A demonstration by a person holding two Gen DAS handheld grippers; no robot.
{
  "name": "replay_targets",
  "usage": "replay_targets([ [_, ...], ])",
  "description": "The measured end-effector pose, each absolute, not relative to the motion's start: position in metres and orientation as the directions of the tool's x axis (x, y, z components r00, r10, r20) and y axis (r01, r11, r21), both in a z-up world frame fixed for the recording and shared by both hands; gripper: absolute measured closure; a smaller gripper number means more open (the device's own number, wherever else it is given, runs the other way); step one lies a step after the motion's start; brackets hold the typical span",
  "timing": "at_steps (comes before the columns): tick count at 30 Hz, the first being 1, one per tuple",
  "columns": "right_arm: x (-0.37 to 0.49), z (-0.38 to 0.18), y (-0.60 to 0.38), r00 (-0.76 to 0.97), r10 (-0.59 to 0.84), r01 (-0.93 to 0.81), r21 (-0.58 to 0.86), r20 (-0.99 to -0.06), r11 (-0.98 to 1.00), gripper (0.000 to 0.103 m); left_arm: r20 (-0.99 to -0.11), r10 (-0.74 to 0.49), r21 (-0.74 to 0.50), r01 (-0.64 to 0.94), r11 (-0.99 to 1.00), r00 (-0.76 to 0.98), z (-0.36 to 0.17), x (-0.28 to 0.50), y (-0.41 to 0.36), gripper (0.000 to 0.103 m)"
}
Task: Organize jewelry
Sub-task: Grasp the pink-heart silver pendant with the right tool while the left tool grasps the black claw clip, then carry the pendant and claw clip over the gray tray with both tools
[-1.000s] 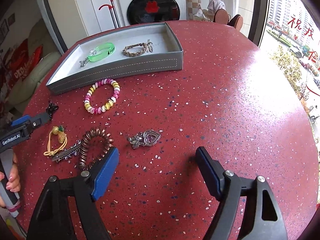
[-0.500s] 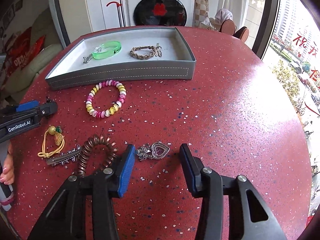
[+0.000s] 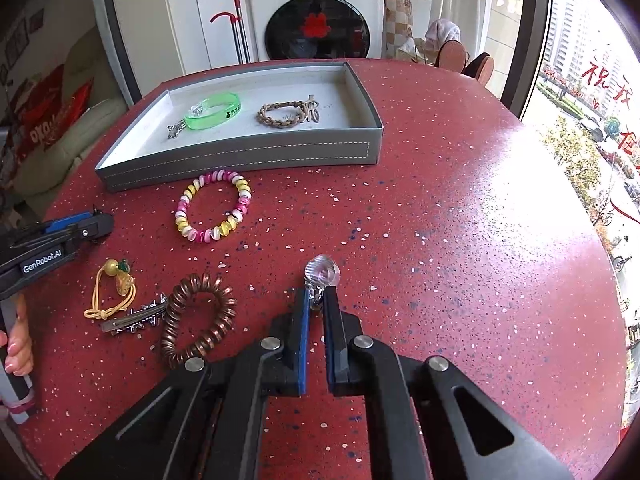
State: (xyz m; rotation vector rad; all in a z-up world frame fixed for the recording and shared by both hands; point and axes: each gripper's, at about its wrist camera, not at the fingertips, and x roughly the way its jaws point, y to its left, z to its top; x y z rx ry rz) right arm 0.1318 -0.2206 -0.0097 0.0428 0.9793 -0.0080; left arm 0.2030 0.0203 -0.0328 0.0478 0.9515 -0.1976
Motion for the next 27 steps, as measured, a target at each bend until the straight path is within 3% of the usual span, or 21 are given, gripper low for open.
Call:
replay_targets([
  [27, 0.143, 0.051, -0.237, 0.649, 0.111, 0.023, 0.165, -0.753, 0.986, 0.096, -0.743, -0.244, -0.105, 0.251, 0.962, 0.624, 0.029, 0.185, 0.031, 0.048],
])
